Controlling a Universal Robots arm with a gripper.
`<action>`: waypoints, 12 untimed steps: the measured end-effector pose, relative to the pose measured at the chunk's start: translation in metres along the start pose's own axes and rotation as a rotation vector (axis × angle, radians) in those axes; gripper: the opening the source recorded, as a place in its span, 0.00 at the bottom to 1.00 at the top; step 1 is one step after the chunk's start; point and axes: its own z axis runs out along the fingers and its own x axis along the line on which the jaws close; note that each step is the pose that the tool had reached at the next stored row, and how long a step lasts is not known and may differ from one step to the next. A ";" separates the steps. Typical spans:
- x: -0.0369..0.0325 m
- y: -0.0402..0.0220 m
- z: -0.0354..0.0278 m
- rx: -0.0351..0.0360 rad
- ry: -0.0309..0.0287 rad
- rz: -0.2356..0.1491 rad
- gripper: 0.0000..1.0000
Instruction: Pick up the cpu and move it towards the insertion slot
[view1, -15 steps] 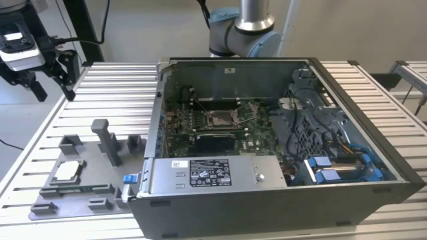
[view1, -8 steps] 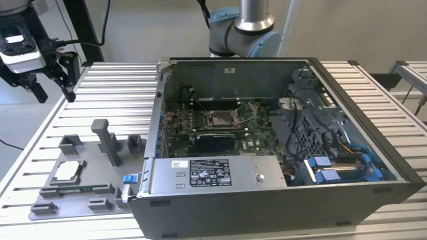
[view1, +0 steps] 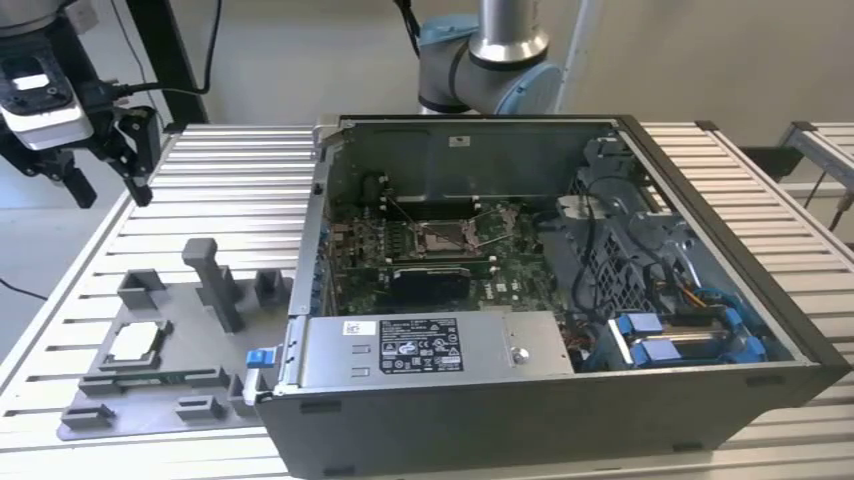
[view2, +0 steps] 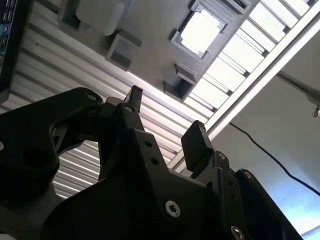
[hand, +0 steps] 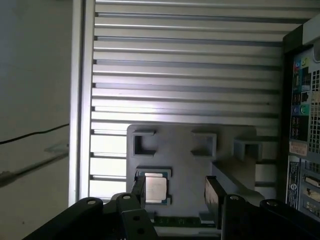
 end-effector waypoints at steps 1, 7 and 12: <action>0.0000 -0.0002 0.0006 0.0000 0.0000 0.000 0.00; 0.0000 -0.0015 0.0053 0.0000 0.0000 0.000 0.00; 0.0000 -0.0027 0.0106 0.0000 0.0000 0.000 0.00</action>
